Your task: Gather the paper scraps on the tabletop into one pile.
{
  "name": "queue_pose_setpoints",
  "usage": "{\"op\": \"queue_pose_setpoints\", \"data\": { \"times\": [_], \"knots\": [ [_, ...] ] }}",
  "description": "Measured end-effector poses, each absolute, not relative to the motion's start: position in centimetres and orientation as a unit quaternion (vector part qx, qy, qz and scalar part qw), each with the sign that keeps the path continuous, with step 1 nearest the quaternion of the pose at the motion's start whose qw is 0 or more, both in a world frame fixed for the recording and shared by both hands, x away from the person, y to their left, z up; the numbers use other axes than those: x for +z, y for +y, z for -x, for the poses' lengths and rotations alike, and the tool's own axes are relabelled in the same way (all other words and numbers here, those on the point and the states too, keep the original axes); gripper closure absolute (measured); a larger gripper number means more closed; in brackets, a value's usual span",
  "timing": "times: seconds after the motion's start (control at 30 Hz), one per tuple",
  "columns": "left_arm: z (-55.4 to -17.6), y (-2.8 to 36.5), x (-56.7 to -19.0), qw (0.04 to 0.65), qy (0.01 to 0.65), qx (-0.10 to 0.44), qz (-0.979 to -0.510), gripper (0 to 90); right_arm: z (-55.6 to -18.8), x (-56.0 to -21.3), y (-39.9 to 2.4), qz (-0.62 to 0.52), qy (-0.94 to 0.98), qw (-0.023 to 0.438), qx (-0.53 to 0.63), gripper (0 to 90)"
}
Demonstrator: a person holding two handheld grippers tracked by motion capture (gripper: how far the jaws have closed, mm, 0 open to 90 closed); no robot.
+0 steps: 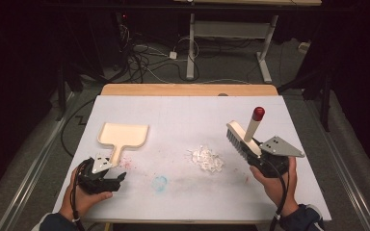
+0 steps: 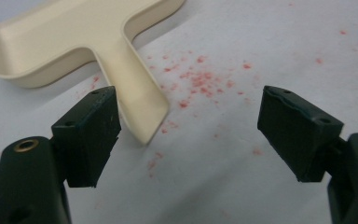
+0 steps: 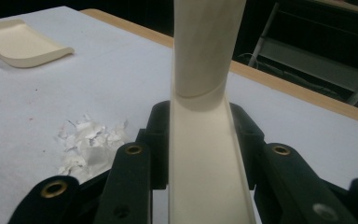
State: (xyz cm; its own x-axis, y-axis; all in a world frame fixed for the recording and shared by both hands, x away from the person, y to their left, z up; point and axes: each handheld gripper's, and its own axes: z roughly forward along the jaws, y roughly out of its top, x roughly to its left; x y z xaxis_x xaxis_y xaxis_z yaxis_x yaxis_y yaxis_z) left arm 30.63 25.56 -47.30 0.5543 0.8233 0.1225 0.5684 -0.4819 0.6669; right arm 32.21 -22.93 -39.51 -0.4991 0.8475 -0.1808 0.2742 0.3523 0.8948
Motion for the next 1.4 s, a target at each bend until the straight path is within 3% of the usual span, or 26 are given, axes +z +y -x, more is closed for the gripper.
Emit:
{"op": "queue_pose_setpoints", "data": {
  "times": [0.4,0.53,0.83,1.4],
  "knots": [
    [-32.9,25.6,-47.6,0.286,0.444,0.214,-0.821,20.3,-32.0,-40.0,-22.8,-0.355,0.766,0.335,0.419,67.5],
    [-34.6,25.8,-48.2,0.3,0.48,0.184,-0.803,22.1,-32.0,-40.1,-22.8,-0.353,0.768,0.335,0.416,67.5],
    [-37.1,26.1,-49.0,0.305,0.536,0.173,-0.768,23.5,-32.6,-40.3,-22.5,-0.351,0.773,0.33,0.413,67.5],
    [-37.7,26.5,-49.1,0.313,0.545,0.184,-0.756,56.2,-32.7,-40.6,-22.2,-0.347,0.778,0.317,0.417,67.4]
  ]
}}
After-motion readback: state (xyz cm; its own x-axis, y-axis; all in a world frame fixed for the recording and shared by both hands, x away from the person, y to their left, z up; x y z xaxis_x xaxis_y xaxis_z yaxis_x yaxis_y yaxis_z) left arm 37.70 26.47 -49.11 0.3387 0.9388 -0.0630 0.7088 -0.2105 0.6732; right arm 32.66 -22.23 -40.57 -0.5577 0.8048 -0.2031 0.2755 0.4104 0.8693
